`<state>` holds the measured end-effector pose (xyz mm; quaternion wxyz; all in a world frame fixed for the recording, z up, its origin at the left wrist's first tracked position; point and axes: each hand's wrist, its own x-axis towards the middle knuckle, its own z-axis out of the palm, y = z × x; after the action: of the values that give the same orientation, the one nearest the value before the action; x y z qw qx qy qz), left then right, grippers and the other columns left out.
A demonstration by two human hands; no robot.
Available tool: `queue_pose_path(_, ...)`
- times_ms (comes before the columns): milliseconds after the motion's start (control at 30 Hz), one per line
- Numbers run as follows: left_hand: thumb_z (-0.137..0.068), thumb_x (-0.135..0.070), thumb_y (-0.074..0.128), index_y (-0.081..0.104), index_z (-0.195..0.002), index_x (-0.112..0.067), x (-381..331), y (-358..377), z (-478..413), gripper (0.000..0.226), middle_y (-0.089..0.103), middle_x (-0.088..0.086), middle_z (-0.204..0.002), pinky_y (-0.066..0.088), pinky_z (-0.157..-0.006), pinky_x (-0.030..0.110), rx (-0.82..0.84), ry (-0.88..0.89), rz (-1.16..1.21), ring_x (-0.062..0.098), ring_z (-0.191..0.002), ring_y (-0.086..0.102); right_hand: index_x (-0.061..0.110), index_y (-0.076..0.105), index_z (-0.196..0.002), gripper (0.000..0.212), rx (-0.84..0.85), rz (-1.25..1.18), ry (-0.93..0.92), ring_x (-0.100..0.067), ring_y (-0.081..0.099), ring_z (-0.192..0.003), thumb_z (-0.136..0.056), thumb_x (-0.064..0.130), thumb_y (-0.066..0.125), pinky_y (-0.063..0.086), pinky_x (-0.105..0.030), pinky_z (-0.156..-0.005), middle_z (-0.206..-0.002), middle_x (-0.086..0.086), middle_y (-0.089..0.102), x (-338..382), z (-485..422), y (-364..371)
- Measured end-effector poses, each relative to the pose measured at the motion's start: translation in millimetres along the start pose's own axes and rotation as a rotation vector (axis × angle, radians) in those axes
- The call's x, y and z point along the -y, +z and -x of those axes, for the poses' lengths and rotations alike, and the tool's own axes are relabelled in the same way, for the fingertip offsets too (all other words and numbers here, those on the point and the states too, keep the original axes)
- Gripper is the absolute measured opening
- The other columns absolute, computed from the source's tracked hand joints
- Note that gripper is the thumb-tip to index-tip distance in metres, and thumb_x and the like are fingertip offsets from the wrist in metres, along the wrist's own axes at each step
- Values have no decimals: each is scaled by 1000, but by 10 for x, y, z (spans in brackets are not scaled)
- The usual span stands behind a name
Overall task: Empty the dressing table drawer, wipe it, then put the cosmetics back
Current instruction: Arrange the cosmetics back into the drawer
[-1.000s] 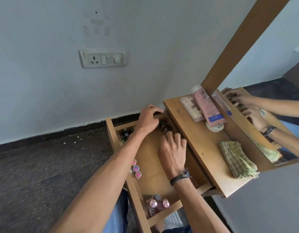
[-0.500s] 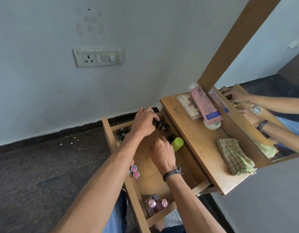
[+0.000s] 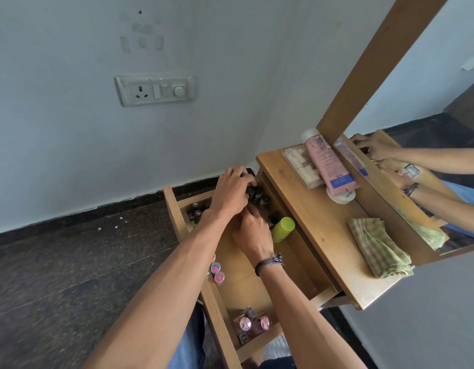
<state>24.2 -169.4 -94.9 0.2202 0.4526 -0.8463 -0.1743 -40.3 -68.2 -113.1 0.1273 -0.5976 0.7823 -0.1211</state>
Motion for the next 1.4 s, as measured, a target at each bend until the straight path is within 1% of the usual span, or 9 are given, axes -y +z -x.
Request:
queue_pose_path(67,-84,-9,76,64,-114,-22,-6,7,-6,35,52,0,-127,42,-100,36,-14,-3,-1,22,-116,48,8,56,-131,51,-23,-35,-2,-40,65,-101,-80,4,59,57,-45,-77,-130,-14,58,-20,46,12)
queue_pose_path(233,-82,-11,79,62,-108,-21,-7,27,-7,32,54,0,-121,46,-95,35,-43,-21,-1,22,-111,51,8,61,-119,27,-163,-87,87,-37,65,-103,-95,15,53,55,-42,-77,-130,-13,61,-31,147,-47)
queue_pose_path(367,-83,-14,78,62,-100,-19,-20,22,0,25,54,0,-119,46,-93,33,-55,-28,-19,21,-109,51,7,60,-120,28,-180,-103,142,-37,66,-106,-97,21,53,56,-42,-81,-140,-14,56,-8,142,-119)
queue_pose_path(533,-83,-12,77,63,-99,-20,-47,24,4,23,52,0,-122,41,-97,33,-35,-7,-44,22,-112,49,6,58,-116,25,-130,-118,208,-42,64,-102,-98,23,53,53,-44,-79,-129,-17,59,23,84,-161)
queue_pose_path(733,-82,5,71,67,-101,-19,-22,40,-26,31,52,0,-123,43,-97,35,-33,-36,48,23,-111,49,6,56,-110,22,-47,-119,232,-44,65,-99,-96,22,54,52,-44,-76,-123,-19,61,32,47,-117)
queue_pose_path(833,-83,13,63,66,-101,-17,-8,13,-41,35,53,0,-119,45,-92,34,-23,-72,113,23,-108,48,6,56,-109,21,-9,-91,218,-44,65,-98,-94,21,56,52,-44,-76,-117,-20,62,24,25,-107)
queue_pose_path(1033,-82,13,61,64,-106,-18,15,0,-34,40,52,0,-125,42,-98,34,26,-85,123,22,-116,45,5,56,-104,20,30,-65,222,-42,65,-94,-96,23,57,52,-43,-74,-111,-20,65,24,15,-93)
queue_pose_path(1233,-80,15,59,63,-108,-19,32,10,-27,45,49,-1,-126,40,-99,34,52,-83,117,22,-118,42,4,57,-104,22,49,-45,215,-41,64,-97,-98,24,55,47,-40,-72,-113,-20,63,19,84,-79)
queue_pose_path(1400,-82,6,69,61,-109,-21,43,34,-41,39,51,-2,-125,41,-97,33,25,-80,120,22,-117,45,4,57,-103,18,38,-54,204,-41,65,-95,-96,21,54,46,-39,-69,-113,-19,63,45,85,-114)
